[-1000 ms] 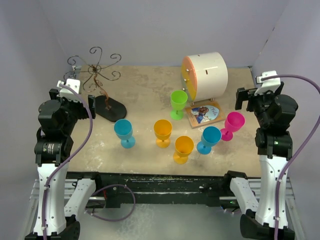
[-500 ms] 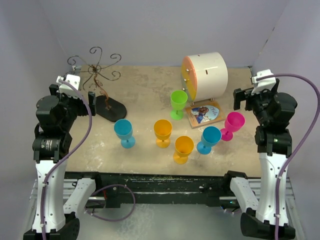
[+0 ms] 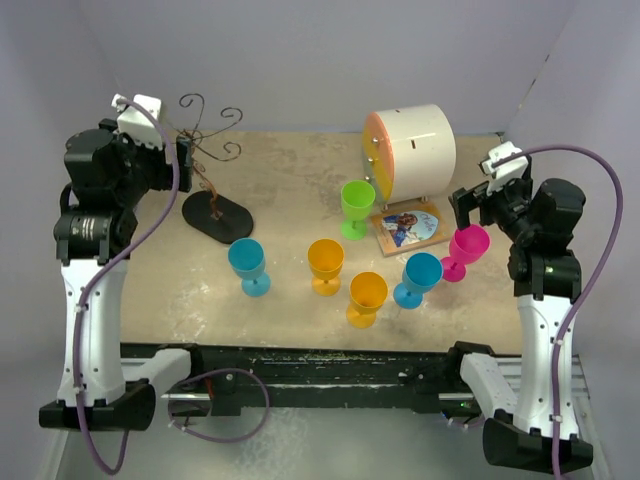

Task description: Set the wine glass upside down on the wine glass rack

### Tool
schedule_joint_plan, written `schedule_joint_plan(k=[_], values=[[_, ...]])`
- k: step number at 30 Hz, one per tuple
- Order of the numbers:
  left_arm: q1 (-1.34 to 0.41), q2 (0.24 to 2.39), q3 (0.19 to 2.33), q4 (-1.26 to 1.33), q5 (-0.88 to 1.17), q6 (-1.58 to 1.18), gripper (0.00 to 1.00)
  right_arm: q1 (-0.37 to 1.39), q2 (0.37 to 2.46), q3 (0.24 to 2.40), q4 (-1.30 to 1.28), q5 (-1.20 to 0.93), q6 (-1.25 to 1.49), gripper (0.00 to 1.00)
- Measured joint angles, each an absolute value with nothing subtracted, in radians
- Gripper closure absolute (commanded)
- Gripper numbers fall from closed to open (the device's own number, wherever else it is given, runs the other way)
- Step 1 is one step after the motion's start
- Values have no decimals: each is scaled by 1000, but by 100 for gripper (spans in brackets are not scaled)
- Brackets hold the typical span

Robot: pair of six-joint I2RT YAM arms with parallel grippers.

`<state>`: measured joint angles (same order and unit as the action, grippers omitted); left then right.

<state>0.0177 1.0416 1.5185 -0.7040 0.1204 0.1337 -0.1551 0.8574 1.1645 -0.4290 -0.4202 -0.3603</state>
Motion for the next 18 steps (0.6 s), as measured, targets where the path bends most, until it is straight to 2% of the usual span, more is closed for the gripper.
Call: schedule_joint_plan(k=[5, 12, 18], values=[[18, 1171, 1608, -731, 127, 130, 7, -155, 862, 1165, -429, -450, -359, 0], [18, 1339, 1711, -743, 126, 115, 28, -155, 880, 1166, -430, -463, -352, 0], [18, 1444, 1782, -743, 124, 111, 41, -155, 892, 1167, -430, -463, -351, 0]])
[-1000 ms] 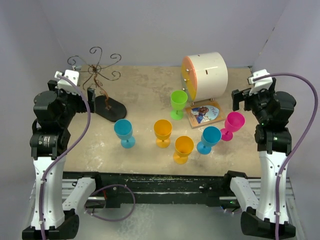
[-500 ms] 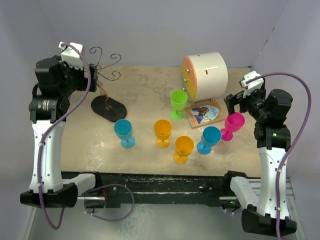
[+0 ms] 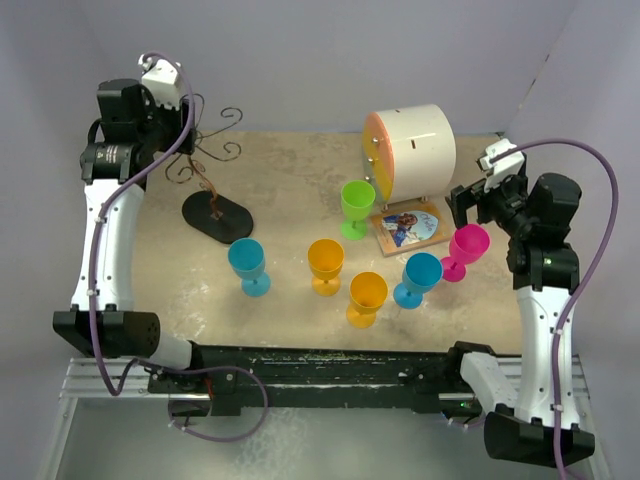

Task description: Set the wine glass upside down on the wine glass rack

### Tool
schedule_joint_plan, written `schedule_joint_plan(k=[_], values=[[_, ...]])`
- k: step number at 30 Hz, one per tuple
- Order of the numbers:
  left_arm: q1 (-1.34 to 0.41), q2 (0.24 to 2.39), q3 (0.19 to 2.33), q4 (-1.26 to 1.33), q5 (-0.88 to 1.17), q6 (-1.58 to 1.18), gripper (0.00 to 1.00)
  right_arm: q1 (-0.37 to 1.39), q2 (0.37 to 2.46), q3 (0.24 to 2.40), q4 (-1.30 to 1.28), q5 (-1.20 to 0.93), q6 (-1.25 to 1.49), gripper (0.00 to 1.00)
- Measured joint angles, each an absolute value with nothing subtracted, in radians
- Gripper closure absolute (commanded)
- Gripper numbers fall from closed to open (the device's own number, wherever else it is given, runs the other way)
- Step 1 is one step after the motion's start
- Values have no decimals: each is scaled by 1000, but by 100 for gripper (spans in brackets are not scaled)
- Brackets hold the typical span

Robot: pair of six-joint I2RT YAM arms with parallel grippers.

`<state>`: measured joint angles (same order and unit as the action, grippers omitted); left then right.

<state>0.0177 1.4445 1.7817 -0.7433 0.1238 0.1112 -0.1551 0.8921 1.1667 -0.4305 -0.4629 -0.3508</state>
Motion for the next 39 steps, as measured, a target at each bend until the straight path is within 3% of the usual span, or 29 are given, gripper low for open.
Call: schedule_joint_plan(k=[16, 26, 39], values=[[18, 1579, 1838, -743, 124, 88, 70, -155, 923, 1167, -436, -461, -351, 0], [20, 1579, 1839, -748, 138, 87, 100, -155, 926, 1156, -435, -458, -351, 0], [26, 1579, 1839, -737, 338, 56, 100, -155, 923, 1151, -435, -459, -351, 0]])
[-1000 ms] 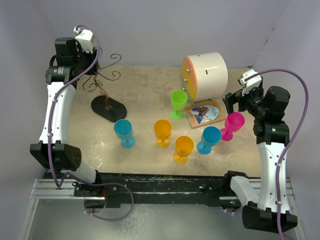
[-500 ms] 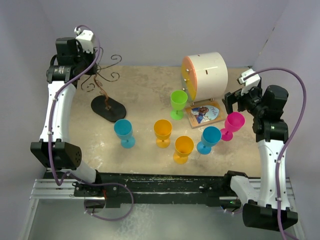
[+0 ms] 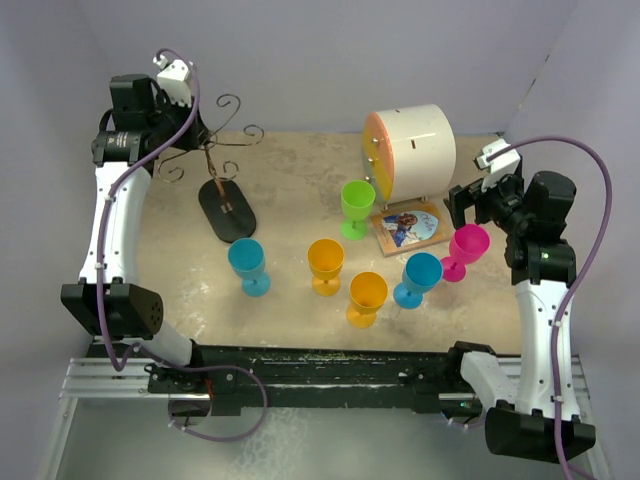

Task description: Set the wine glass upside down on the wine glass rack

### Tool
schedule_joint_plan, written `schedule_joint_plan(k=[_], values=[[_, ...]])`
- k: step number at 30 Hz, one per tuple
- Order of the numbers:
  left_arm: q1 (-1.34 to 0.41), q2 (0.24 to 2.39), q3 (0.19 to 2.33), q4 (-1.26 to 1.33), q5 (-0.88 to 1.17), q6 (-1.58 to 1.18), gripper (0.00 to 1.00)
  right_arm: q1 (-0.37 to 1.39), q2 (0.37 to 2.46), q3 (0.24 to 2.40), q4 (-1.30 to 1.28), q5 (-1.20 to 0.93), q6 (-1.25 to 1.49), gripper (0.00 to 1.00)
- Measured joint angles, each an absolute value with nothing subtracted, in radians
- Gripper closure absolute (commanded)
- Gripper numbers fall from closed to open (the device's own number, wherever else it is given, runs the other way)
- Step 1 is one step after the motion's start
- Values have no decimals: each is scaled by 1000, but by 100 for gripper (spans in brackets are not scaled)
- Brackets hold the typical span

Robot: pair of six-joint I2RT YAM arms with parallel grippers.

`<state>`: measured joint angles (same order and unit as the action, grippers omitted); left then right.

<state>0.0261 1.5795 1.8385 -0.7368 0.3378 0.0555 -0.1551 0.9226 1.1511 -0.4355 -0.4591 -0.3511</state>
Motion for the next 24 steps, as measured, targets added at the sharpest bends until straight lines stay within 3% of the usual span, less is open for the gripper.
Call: schedule_joint_plan(k=[24], values=[[26, 1781, 2012, -703, 671, -36, 100, -155, 923, 1137, -435, -459, -352, 0]])
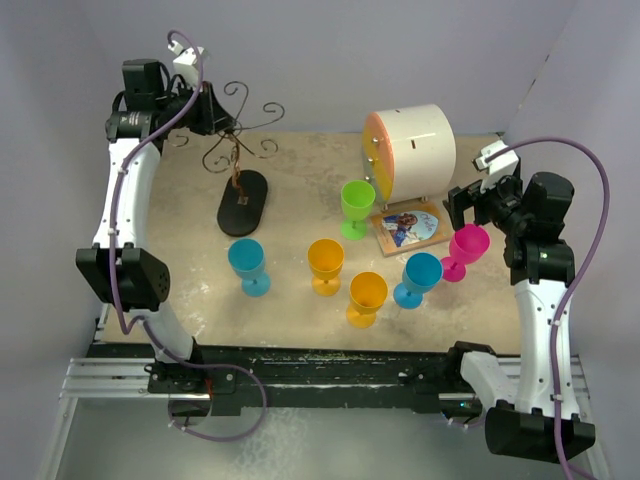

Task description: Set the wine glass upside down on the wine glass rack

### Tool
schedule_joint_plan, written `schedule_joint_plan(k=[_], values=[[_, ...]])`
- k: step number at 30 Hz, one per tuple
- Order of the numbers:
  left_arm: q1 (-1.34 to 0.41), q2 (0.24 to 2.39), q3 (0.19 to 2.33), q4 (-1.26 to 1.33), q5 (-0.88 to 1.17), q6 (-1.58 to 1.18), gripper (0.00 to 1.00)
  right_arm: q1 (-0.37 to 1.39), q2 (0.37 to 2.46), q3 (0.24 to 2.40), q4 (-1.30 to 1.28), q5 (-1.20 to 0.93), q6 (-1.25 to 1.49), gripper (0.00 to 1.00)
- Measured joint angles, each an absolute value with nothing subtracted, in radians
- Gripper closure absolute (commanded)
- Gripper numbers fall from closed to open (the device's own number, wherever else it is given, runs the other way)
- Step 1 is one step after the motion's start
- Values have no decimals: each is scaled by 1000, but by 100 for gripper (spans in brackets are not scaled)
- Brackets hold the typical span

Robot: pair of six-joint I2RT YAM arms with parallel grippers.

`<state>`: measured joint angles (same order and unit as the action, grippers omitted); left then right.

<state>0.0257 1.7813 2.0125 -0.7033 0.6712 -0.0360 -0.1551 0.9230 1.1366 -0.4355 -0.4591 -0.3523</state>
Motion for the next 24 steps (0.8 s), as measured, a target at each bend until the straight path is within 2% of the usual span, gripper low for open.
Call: schedule_joint_plan(k=[16, 24], values=[[24, 1876, 2109, -702, 806, -124, 100, -155, 925, 1136, -435, -459, -357, 0], [1, 1879, 2117, -704, 770, -88, 97, -155, 936, 1123, -436, -459, -360, 0]])
